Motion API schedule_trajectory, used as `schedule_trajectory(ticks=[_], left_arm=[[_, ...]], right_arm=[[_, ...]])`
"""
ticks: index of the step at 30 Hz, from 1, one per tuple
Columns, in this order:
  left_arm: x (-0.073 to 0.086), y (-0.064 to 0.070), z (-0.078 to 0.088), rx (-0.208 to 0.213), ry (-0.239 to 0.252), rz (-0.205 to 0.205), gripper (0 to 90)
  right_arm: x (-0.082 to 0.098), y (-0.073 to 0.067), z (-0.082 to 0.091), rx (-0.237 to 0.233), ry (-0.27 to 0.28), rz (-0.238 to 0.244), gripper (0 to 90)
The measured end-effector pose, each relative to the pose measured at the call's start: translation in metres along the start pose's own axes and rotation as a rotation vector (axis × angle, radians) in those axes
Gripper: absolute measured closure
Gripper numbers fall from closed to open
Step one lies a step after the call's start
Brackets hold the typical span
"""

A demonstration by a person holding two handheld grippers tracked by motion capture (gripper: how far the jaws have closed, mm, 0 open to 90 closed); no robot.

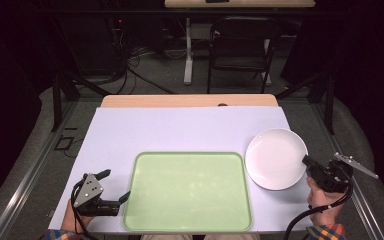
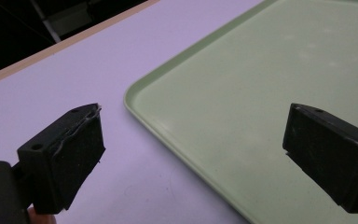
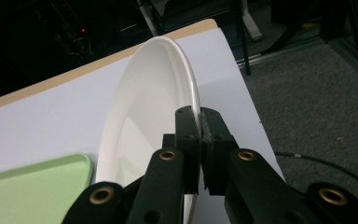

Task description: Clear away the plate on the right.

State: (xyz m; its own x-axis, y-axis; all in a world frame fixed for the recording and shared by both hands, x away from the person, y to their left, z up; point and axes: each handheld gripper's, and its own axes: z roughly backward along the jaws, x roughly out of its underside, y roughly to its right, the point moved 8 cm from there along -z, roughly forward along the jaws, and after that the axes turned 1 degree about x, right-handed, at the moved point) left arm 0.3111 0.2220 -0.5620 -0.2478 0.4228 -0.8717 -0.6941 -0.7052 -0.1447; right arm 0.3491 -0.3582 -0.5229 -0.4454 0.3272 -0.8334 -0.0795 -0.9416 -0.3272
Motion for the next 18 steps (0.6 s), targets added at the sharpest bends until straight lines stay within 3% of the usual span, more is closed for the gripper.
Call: schedule_trajectory(ticks=[6, 18], left_arm=[[0.000, 0.000, 0.000, -0.001, -0.001, -0.003, 4.8], [0.001, 0.000, 0.000, -0.006, -0.004, -0.010, 5.0]], right_arm=[[-0.006, -0.015, 0.005, 0.009, 0.027, 0.102, 87.0], [-0.013, -0.038, 0.015, 0.035, 0.074, 0.254, 87.0]])
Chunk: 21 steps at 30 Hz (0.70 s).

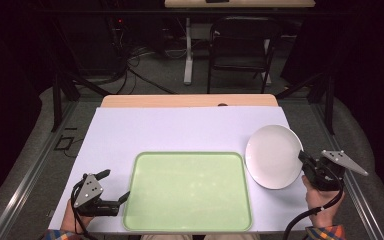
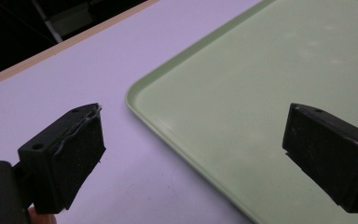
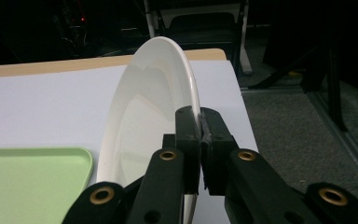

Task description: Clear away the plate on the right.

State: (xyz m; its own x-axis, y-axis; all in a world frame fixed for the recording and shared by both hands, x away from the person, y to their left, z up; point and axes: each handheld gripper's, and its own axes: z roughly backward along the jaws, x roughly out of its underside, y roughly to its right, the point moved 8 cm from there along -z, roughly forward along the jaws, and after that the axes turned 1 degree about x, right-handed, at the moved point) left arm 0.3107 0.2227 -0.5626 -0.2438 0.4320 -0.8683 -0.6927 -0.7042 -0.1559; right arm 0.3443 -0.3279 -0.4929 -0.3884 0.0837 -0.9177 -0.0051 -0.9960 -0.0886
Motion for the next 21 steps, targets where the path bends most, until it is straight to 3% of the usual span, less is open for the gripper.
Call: schedule_trajectory(ticks=[9, 21], left_arm=[[0.000, 0.000, 0.000, -0.001, -0.004, -0.007, 5.0], [0.001, 0.002, -0.001, 0.004, -0.007, -0.010, 5.2]], right_arm=[[-0.007, -0.022, 0.008, 0.007, 0.026, 0.143, 86.9], [-0.011, -0.040, 0.016, -0.028, 0.007, 0.221, 86.5]])
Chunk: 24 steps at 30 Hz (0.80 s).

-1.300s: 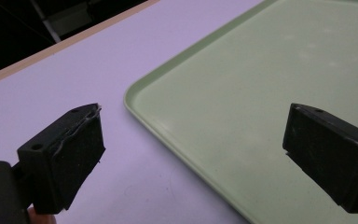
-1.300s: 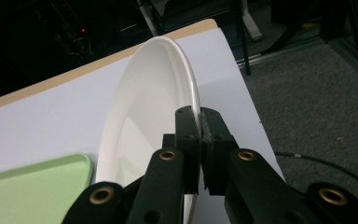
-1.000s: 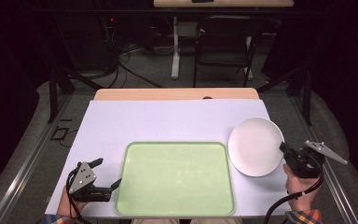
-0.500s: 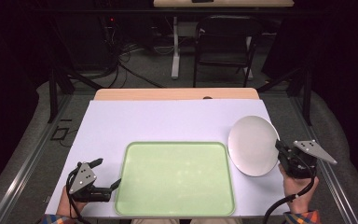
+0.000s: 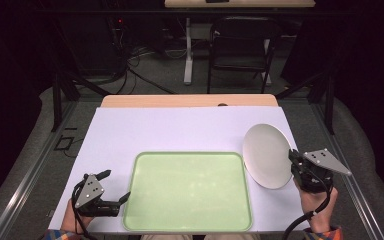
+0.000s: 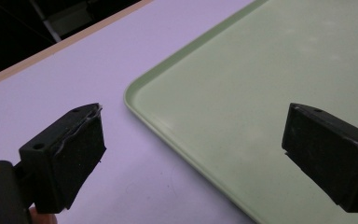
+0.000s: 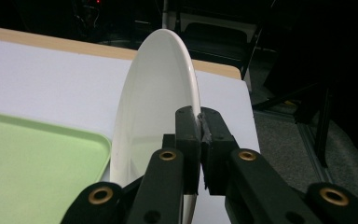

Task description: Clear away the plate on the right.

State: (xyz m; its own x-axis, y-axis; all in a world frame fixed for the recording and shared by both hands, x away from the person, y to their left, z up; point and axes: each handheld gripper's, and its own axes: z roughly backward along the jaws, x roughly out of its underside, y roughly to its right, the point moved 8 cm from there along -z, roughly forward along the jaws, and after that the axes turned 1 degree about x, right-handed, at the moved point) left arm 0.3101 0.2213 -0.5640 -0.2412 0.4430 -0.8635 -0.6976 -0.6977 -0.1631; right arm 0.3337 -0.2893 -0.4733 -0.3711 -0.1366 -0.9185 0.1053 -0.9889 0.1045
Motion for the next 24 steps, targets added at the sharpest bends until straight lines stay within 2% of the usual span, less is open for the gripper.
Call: schedule_trajectory(ticks=[7, 11, 17, 20, 23, 24], left_arm=[[0.000, 0.001, -0.001, 0.004, -0.007, -0.007, 5.3], [0.001, 0.001, -0.001, 0.006, -0.013, -0.011, 5.4], [0.001, 0.001, -0.002, 0.007, -0.012, -0.012, 5.4], [0.001, 0.001, -0.002, 0.007, -0.015, -0.014, 5.4], [0.001, 0.002, -0.002, 0.008, -0.016, -0.015, 5.5], [0.001, 0.002, -0.002, 0.008, -0.019, -0.016, 5.5]], right_arm=[[0.000, -0.003, 0.003, -0.019, -0.024, 0.019, 85.7], [0.002, -0.005, 0.003, -0.026, -0.060, 0.041, 84.9], [0.005, -0.004, 0.002, -0.034, -0.088, 0.043, 84.2], [0.007, 0.000, 0.000, -0.026, -0.099, 0.038, 84.3], [0.012, 0.006, -0.003, -0.019, -0.102, 0.011, 84.5], [0.013, 0.009, -0.005, -0.020, -0.096, -0.013, 85.0]])
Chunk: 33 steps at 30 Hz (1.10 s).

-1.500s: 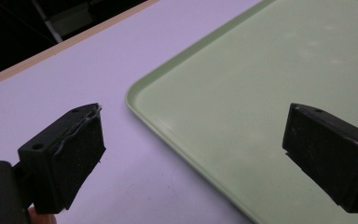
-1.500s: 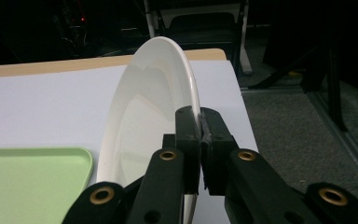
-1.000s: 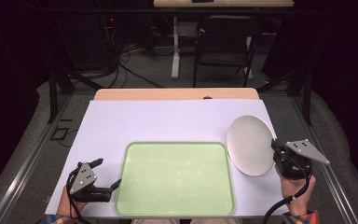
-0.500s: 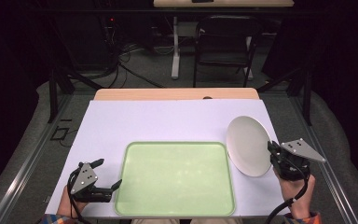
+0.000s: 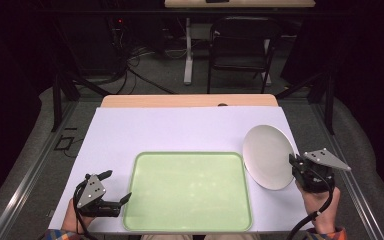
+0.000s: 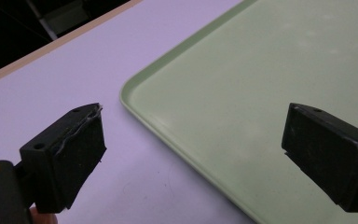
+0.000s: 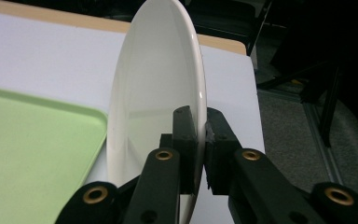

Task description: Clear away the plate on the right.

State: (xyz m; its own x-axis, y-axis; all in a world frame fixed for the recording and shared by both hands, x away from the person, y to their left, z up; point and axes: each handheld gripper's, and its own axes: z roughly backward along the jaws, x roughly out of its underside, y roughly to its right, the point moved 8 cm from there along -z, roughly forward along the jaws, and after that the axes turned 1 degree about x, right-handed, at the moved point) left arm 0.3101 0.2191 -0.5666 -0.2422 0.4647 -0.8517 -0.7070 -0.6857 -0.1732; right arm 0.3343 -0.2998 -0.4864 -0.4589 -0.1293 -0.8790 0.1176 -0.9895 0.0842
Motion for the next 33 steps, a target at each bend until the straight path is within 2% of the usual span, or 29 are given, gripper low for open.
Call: schedule_trajectory(ticks=[2, 3, 5, 8, 10, 12, 14, 17, 19, 20, 22, 26, 27, 28, 32, 33], left_arm=[[0.000, 0.000, 0.000, 0.002, -0.002, -0.002, 5.5], [0.000, 0.000, 0.000, 0.003, -0.001, -0.002, 5.5], [0.000, 0.000, 0.001, 0.004, 0.001, 0.002, 5.6], [0.001, 0.000, 0.001, 0.005, 0.000, 0.005, 5.6], [0.000, 0.000, 0.000, 0.007, -0.003, 0.010, 5.6], [-0.001, 0.001, 0.000, 0.019, -0.001, 0.024, 5.7], [-0.004, 0.002, -0.002, 0.035, 0.000, 0.049, 5.9], [-0.012, 0.006, -0.006, 0.065, -0.006, 0.107, 6.2], [-0.019, 0.010, -0.009, 0.078, -0.008, 0.126, 6.2], [-0.023, 0.012, -0.010, 0.090, -0.005, 0.133, 6.2], [-0.031, 0.018, -0.015, 0.120, -0.001, 0.176, 6.2], [-0.049, 0.035, -0.031, 0.209, 0.010, 0.252, 5.0], [-0.055, 0.043, -0.038, 0.243, 0.008, 0.261, 4.9], [-0.058, 0.048, -0.043, 0.258, 0.006, 0.268, 4.9], [-0.075, 0.074, -0.070, 0.348, -0.010, 0.265, 5.3], [-0.079, 0.082, -0.078, 0.382, -0.014, 0.271, 5.6]], right_arm=[[0.002, 0.008, -0.005, -0.025, 0.026, -0.094, 86.7], [0.004, 0.015, -0.007, -0.050, 0.024, -0.168, 86.8], [0.011, 0.029, -0.014, -0.062, 0.011, -0.288, 86.8], [0.025, 0.052, -0.023, -0.117, -0.025, -0.504, 86.7], [0.033, 0.064, -0.026, -0.151, -0.033, -0.626, 86.5], [0.037, 0.072, -0.026, -0.177, -0.026, -0.702, 86.3], [0.037, 0.075, -0.025, -0.209, -0.014, -0.758, 86.2], [0.035, 0.067, -0.025, -0.283, -0.010, -0.821, 86.3], [0.031, 0.057, -0.025, -0.328, -0.016, -0.838, 86.3], [0.029, 0.052, -0.026, -0.347, -0.013, -0.831, 86.3], [0.025, 0.039, -0.027, -0.385, -0.023, -0.829, 86.3], [0.020, 0.012, -0.029, -0.452, -0.049, -0.823, 86.3], [0.020, 0.006, -0.030, -0.472, -0.059, -0.815, 86.3], [0.018, -0.003, -0.031, -0.489, -0.071, -0.824, 86.4], [0.015, -0.029, -0.037, -0.542, -0.098, -0.806, 86.3], [0.014, -0.035, -0.038, -0.553, -0.107, -0.798, 86.3]])
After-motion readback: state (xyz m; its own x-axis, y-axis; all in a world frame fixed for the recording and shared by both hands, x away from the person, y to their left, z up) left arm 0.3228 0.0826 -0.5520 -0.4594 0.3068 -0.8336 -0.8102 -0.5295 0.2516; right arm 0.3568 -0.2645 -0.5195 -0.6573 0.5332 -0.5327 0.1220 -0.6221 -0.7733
